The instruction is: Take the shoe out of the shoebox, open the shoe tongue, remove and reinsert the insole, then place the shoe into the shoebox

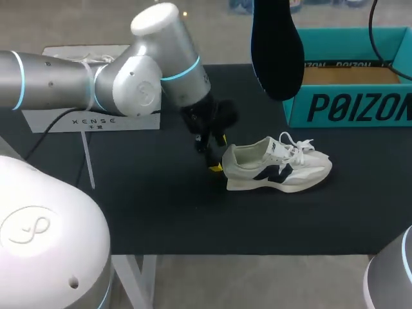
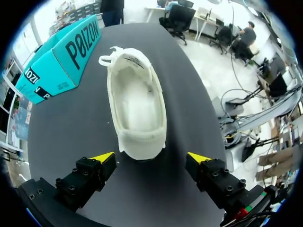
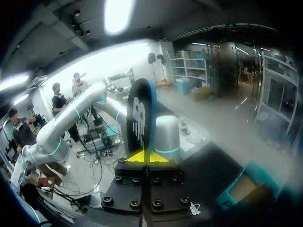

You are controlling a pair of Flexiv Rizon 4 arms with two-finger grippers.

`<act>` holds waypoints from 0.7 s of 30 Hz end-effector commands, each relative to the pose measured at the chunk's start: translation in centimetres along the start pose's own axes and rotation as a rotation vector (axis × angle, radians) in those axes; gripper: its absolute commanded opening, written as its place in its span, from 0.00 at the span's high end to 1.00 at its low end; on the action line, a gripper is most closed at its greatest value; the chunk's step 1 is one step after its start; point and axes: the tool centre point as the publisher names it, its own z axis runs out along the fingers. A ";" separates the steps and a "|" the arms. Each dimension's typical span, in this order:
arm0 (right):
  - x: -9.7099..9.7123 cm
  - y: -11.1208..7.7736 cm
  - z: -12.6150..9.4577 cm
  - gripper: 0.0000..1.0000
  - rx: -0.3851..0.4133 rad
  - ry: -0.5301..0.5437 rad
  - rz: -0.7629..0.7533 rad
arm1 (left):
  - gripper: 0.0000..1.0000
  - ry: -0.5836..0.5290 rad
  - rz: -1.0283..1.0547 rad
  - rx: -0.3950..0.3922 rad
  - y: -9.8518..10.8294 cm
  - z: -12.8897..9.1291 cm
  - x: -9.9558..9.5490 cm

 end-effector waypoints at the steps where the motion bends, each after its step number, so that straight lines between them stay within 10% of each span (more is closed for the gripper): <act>1: -0.1 0.1 0.2 1.00 0.003 0.001 0.001 | 0.00 -0.010 0.012 -0.085 -0.2 -0.9 0.4; 21: -0.1 0.1 0.2 1.00 0.003 0.001 0.001 | 0.00 -0.056 0.036 -0.125 0.3 -2.9 0.4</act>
